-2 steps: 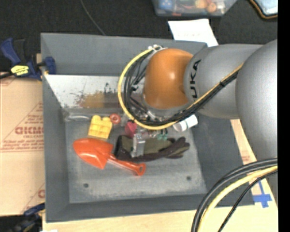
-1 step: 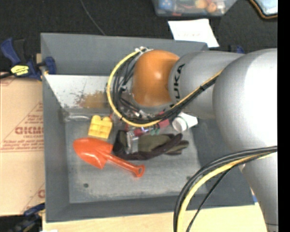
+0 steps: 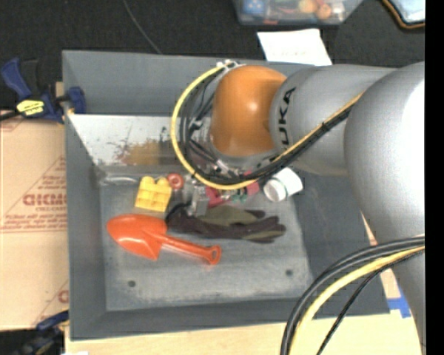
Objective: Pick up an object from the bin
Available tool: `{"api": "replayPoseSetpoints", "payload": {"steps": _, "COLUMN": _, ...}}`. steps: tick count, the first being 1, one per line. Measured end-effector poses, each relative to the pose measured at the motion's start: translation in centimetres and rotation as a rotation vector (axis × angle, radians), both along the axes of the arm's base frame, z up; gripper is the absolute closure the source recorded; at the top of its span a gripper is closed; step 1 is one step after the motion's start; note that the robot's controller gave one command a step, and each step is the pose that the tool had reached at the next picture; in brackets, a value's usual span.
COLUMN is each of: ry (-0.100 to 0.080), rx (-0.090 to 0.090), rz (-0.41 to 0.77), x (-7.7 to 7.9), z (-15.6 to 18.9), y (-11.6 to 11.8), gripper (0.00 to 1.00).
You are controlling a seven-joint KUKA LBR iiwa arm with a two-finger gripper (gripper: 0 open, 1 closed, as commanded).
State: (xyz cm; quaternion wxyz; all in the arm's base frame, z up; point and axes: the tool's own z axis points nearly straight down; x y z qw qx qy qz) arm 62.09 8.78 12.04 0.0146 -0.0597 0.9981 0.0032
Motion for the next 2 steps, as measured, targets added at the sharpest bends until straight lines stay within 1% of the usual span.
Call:
{"api": "replayPoseSetpoints", "payload": {"steps": 1, "ry": 0.0, "rx": 0.0, "rz": 0.0, "x": 0.0, "z": 0.0, "y": 0.0, "gripper": 1.0}}
{"api": "replayPoseSetpoints", "payload": {"steps": 2, "ry": -0.002, "rx": -0.004, "rz": 0.098, "x": 1.6, "z": 12.6, "y": -0.2, "gripper": 1.0}}
